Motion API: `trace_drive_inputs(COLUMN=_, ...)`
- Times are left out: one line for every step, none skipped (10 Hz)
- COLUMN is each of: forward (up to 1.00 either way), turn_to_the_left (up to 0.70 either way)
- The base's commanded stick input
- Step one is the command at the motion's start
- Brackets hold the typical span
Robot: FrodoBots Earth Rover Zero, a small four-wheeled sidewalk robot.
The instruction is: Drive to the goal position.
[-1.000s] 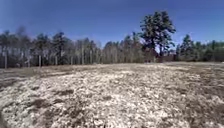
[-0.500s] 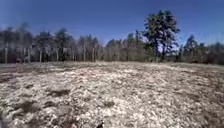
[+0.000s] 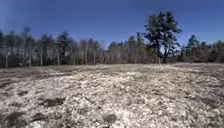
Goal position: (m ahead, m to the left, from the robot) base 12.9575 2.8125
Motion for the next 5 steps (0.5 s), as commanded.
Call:
trace_drive_inputs(forward=0.70, turn_to_the_left=0.00)
trace_drive_inputs(forward=0.70, turn_to_the_left=0.00)
trace_drive_inputs(forward=0.70, turn_to_the_left=0.00)
trace_drive_inputs(forward=0.70, turn_to_the_left=0.00)
trace_drive_inputs(forward=0.70, turn_to_the_left=0.00)
